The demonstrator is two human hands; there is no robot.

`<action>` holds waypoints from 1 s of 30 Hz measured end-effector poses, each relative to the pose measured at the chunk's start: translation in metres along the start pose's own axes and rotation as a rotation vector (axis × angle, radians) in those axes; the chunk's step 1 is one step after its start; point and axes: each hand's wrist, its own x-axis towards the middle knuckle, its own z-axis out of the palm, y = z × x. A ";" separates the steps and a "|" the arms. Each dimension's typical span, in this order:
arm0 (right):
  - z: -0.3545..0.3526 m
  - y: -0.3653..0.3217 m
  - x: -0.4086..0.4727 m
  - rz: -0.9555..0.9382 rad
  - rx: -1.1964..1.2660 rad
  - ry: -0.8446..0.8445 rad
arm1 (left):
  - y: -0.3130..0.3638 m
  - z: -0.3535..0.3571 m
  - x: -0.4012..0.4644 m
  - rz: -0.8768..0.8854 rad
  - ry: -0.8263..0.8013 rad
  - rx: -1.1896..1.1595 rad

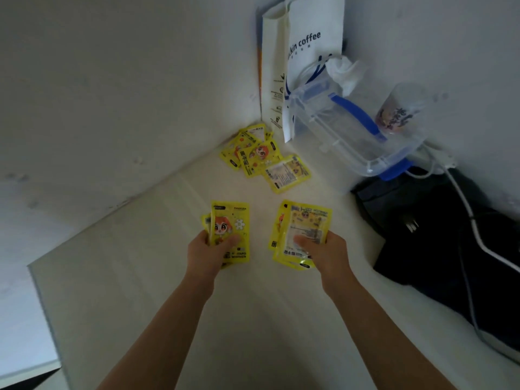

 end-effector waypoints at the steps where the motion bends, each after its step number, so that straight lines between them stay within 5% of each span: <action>1: -0.003 0.005 -0.014 0.001 0.017 0.002 | -0.005 -0.004 -0.008 -0.004 -0.017 -0.012; 19: -0.018 0.167 -0.272 0.095 0.382 0.356 | -0.130 -0.081 -0.158 -0.026 -0.474 0.154; 30: -0.076 0.263 -0.399 0.056 0.593 0.653 | -0.191 -0.046 -0.257 0.020 -0.824 0.431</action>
